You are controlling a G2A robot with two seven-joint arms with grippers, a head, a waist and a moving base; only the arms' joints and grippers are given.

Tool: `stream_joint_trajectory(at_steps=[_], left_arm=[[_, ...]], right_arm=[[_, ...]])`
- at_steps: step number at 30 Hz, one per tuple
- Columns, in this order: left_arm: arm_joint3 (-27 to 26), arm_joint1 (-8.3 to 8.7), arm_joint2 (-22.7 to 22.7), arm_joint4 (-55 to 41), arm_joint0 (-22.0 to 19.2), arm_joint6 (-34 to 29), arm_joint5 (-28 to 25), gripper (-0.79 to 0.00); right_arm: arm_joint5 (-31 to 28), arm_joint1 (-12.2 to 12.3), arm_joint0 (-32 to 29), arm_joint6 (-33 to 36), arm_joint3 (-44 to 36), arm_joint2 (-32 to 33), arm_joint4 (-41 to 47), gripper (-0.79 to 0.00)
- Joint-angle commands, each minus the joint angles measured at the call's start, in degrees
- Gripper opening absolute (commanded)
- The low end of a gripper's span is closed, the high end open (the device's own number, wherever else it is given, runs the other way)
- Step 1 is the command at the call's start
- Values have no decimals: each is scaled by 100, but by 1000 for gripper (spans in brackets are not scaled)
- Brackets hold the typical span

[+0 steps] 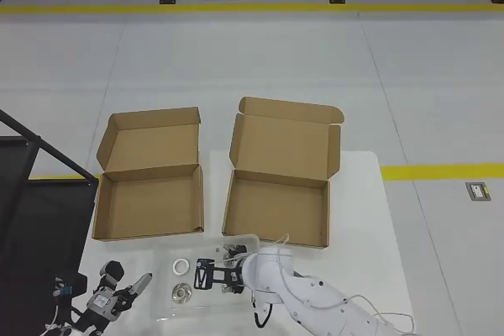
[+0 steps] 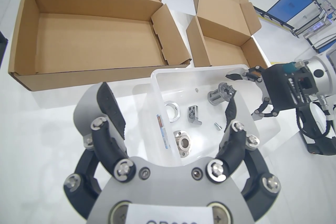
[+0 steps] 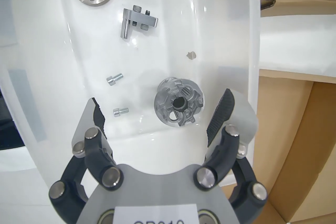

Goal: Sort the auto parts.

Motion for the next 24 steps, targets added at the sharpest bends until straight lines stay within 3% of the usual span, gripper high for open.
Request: stream_joint_trajectory(at_steps=[1, 11, 14, 17, 24], left_arm=[[0, 0, 0, 0, 0, 0, 0, 0], [0, 0, 0, 0, 0, 0, 0, 0], [0, 0, 0, 0, 0, 0, 0, 0], [0, 0, 0, 0, 0, 0, 0, 0], [0, 0, 0, 0, 0, 0, 0, 0]], right_arm=[[17, -37, 40, -14, 123, -9, 1, 0], [143, -258, 240, 97, 637, -65, 113, 0], [182, -326, 301, 119, 800, -73, 167, -77], [216, -381, 346, 88, 914, -66, 190, -240], [147, -427, 351, -15, 996, -10, 128, -785]])
